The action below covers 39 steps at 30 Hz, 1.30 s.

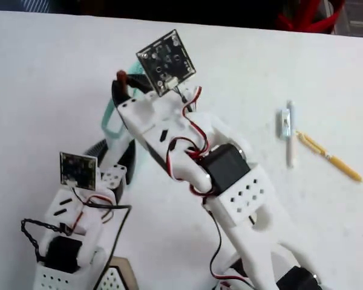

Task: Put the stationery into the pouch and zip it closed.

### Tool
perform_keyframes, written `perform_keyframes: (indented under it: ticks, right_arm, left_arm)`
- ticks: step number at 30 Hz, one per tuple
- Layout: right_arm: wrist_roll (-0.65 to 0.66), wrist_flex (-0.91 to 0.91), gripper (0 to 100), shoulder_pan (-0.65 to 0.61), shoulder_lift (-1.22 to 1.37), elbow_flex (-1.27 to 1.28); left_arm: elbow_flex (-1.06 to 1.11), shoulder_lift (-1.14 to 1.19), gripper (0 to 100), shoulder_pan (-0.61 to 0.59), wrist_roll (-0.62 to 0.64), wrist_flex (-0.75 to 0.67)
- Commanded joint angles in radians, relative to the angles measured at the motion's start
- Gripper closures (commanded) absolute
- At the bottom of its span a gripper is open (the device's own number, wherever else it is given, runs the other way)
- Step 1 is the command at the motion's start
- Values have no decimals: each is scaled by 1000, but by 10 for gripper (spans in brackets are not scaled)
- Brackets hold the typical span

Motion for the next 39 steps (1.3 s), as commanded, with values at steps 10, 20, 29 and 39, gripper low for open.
perform_keyframes:
  ticks: [10, 20, 29, 39]
  right_arm:
    - [12, 97, 719, 22, -50, -41]
    - [12, 186, 744, 306, -154, -193]
    - [226, 228, 744, 809, 93, -209]
    - [601, 228, 745, 1044, 417, -207]
  left_arm:
    - [-2, 7, 828, 2, -11, -21]
    - [-2, 7, 828, 2, -11, -21]
    - [-2, 7, 828, 2, -11, -21]
    - [0, 7, 830, 2, -11, -21]
